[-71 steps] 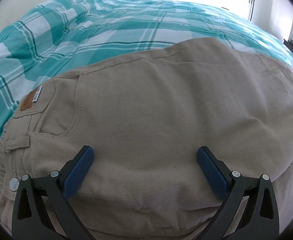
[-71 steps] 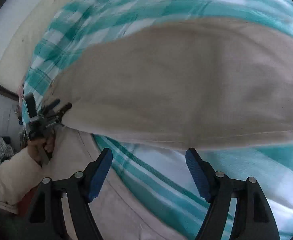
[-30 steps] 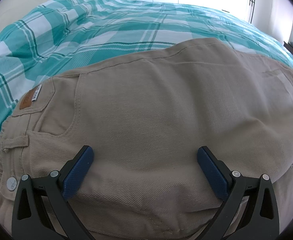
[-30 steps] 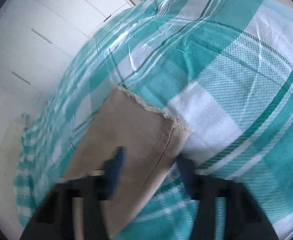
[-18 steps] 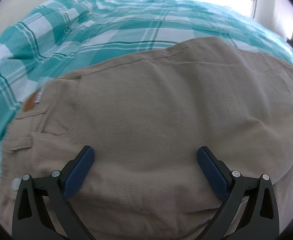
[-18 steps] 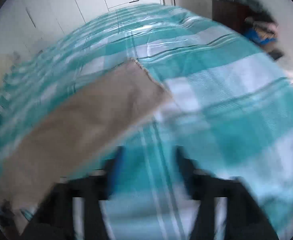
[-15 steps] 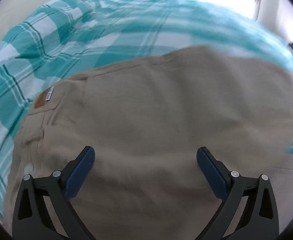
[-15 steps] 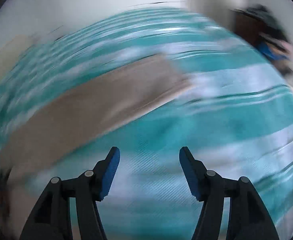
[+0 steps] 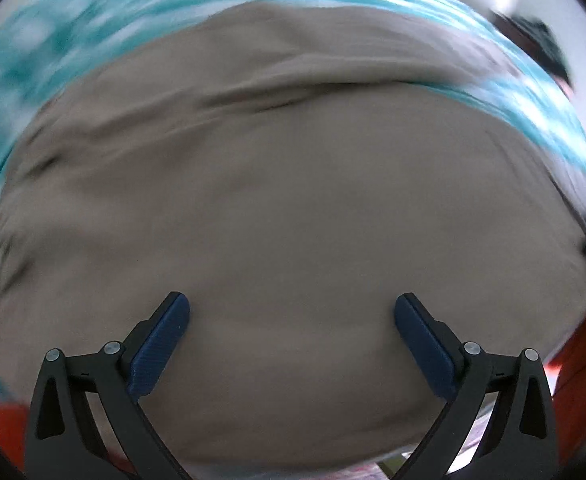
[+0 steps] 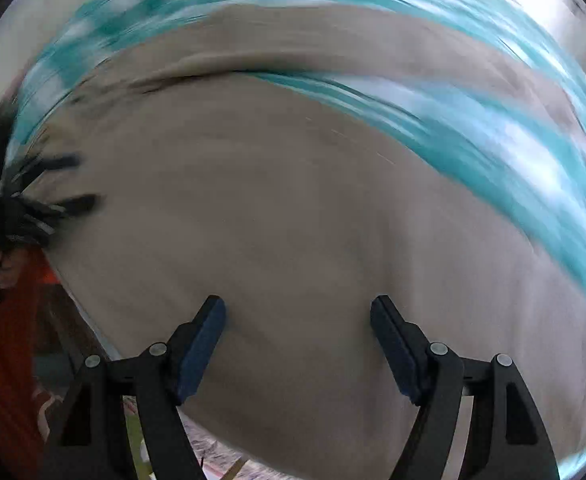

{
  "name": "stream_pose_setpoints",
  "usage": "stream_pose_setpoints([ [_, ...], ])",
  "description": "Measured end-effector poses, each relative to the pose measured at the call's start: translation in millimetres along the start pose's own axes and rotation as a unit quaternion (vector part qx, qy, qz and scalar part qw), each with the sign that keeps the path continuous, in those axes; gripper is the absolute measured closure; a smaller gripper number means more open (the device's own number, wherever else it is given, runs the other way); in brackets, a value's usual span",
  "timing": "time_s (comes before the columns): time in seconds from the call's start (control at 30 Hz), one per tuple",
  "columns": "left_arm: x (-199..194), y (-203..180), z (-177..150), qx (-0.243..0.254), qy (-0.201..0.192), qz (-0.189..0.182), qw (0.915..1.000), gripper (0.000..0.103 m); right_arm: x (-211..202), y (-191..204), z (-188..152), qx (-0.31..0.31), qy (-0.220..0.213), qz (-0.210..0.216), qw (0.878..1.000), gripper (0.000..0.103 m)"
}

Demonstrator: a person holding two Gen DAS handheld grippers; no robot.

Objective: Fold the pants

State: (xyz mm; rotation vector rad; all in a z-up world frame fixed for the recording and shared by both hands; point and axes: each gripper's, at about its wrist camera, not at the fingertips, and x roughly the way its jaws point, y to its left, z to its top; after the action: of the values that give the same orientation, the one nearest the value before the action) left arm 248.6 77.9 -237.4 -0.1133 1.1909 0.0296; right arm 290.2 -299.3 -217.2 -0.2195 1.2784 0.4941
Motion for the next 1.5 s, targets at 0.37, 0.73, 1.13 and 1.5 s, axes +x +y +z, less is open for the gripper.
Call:
stream_pose_setpoints([
  [0.37, -26, 47, -3, -0.040, -0.013, 0.083, 0.9957, 0.002, -47, -182, -100, 0.284, -0.016, -0.066, 0.956, 0.022],
  [0.73, -31, 103, 22, -0.114, -0.037, 0.086, 0.9891, 0.002, -67, -173, -119, 0.322, -0.084, -0.066, 0.941, 0.021],
  [1.13, -66, 70, 78, -0.095, -0.103, 0.040, 0.9893, 0.002, -102, -142, -109, 0.307, -0.127, -0.083, 0.940, 0.021],
  [1.5, 80, 92, 134, -0.118, -0.082, 0.089, 0.9855, 0.001, -92, -30, 35, 0.125, -0.078, 0.018, 0.989, 0.021],
])
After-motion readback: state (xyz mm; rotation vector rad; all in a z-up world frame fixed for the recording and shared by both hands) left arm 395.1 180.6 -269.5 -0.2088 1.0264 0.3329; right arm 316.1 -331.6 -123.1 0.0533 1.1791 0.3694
